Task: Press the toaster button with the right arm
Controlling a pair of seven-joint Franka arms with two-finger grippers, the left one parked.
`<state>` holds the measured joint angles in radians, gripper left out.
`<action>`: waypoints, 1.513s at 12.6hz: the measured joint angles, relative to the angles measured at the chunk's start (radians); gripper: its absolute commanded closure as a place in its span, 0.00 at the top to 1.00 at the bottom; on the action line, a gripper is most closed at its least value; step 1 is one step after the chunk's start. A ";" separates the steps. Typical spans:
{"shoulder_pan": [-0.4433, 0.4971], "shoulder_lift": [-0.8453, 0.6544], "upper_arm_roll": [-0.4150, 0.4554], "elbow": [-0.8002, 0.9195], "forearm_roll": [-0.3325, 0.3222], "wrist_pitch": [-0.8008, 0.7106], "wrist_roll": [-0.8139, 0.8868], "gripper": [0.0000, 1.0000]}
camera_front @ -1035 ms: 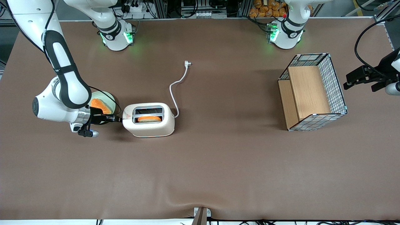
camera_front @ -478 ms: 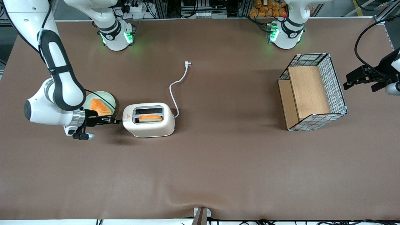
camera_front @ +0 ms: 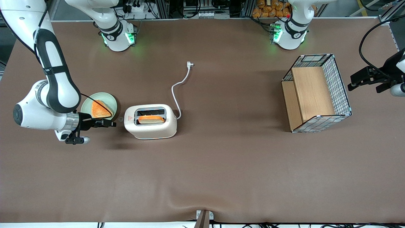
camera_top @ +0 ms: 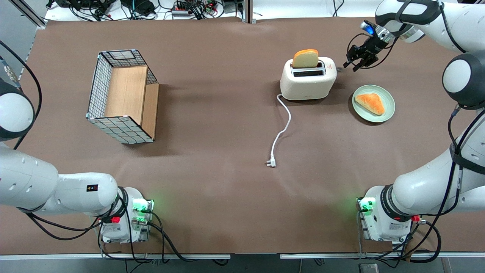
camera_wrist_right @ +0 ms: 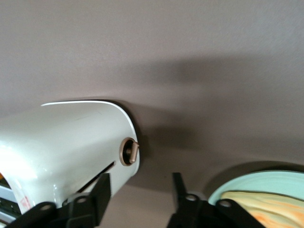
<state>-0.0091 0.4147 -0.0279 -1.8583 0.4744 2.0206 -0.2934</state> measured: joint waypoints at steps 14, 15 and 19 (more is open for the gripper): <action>0.005 -0.079 -0.012 0.502 -0.453 -0.559 0.084 1.00; 0.008 -0.126 -0.001 0.515 -0.458 -0.581 0.133 1.00; 0.007 -0.276 0.018 0.506 -0.459 -0.630 0.254 1.00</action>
<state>-0.0018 0.1385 -0.0104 -1.3524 0.0150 1.3910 -0.0396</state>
